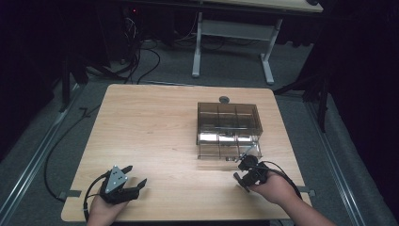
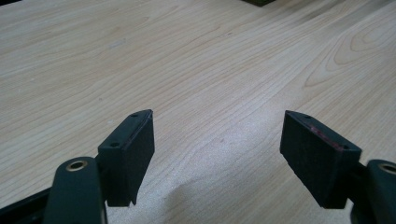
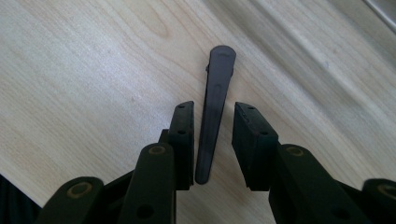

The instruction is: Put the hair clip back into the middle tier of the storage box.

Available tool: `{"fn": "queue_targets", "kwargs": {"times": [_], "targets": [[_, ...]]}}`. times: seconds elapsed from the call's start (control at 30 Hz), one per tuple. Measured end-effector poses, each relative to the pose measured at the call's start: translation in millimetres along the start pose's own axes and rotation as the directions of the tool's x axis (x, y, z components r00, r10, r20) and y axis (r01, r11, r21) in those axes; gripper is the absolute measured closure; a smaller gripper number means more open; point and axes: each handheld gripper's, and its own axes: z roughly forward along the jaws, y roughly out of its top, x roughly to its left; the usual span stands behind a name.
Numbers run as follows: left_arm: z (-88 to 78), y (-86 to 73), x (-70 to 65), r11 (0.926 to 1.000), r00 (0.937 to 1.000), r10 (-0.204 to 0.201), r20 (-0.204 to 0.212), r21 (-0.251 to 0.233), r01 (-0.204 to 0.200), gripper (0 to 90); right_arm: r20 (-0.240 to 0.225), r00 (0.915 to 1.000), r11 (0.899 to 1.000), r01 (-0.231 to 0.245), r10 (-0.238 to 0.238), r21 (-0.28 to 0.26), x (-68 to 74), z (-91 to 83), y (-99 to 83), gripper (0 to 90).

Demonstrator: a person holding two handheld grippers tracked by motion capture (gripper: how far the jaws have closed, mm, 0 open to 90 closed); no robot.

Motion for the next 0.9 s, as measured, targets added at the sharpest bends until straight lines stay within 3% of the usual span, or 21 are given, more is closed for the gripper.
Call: {"fn": "queue_targets", "kwargs": {"times": [0.47, 0.9], "targets": [[0.2, 0.1, -0.5, 1.0000, 1.0000, 0.007, 0.005, 0.003, -0.007, 26.7, 0.024, 0.9997, 0.998, 0.004, -0.006, 0.069, 4.4, 5.5, 13.7, 80.7], [0.3, 0.1, -0.8, 1.0000, 0.9999, 0.009, 0.005, 0.004, -0.009, 26.7, 0.020, 0.9998, 0.998, 0.008, -0.009, 0.065, 1.9, 1.9, 14.1, 82.1]]}}
